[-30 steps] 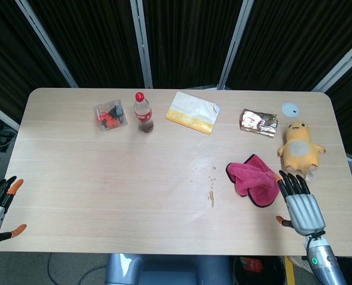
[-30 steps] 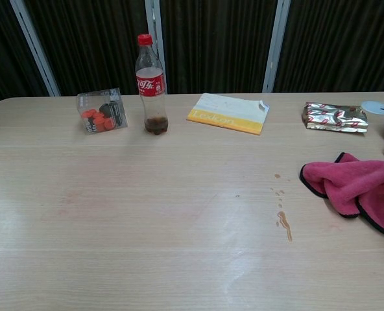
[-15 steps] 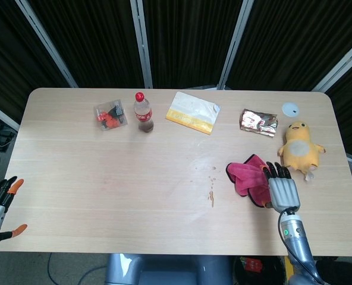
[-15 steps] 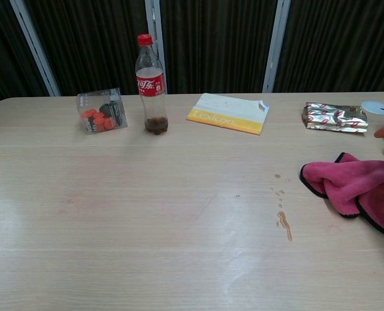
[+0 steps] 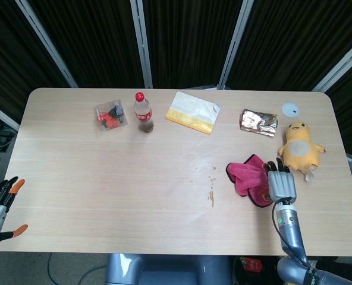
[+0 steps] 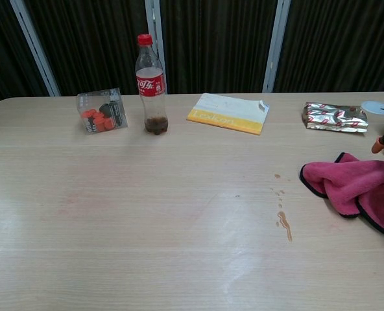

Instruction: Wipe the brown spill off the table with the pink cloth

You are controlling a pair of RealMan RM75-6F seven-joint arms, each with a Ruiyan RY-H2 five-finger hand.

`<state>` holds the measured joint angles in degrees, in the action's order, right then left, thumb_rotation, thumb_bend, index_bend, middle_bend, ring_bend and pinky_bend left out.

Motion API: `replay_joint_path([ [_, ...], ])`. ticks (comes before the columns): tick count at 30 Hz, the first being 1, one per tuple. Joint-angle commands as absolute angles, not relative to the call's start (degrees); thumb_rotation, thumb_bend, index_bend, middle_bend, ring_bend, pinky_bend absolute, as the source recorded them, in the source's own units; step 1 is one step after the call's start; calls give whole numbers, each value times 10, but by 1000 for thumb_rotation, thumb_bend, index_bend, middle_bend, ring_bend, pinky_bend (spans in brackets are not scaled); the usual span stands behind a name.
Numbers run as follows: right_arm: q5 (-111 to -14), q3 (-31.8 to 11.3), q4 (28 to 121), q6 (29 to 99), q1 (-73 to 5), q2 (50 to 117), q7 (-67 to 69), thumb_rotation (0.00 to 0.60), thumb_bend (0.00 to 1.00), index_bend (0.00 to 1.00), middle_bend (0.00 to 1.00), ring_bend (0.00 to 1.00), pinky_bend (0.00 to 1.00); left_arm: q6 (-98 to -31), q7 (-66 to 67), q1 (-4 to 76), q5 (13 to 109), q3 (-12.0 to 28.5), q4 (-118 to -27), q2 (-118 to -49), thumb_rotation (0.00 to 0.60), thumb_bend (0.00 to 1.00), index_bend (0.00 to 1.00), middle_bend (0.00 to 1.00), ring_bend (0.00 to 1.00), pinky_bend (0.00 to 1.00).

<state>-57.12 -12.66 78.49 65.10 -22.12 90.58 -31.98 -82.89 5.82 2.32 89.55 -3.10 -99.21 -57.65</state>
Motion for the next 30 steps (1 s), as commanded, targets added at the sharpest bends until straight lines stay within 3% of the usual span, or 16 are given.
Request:
replay_joint_path([
  [1, -561, -124, 757, 646, -229, 927, -321, 600, 50, 285, 214, 79, 288, -828, 58, 23, 895, -31, -992, -577, 600, 0, 0, 0, 0, 0],
  [8, -560, -124, 723, 639, -241, 949, -312, 600, 103, 388, 301, 199, 436, -829, 56, 23, 895, -31, -993, -576, 600, 0, 0, 0, 0, 0],
  [13, -585, -121, 703, 650, -245, 964, -288, 600, 219, 557, 490, 401, 604, -828, 54, 23, 894, -31, -991, -576, 600, 0, 0, 0, 0, 0],
  [17, -609, -113, 695, 659, -246, 972, -270, 600, 271, 674, 572, 483, 674, -831, 50, 23, 896, -31, -988, -577, 600, 0, 0, 0, 0, 0],
  [21, -621, -110, 697, 665, -248, 976, -266, 600, 284, 735, 596, 505, 718, -834, 47, 21, 898, -31, -986, -578, 600, 0, 0, 0, 0, 0],
  [30, -631, -105, 774, 670, -247, 981, -256, 600, 285, 743, 598, 507, 724, -832, 53, 23, 895, -30, -991, -578, 600, 0, 0, 0, 0, 0],
])
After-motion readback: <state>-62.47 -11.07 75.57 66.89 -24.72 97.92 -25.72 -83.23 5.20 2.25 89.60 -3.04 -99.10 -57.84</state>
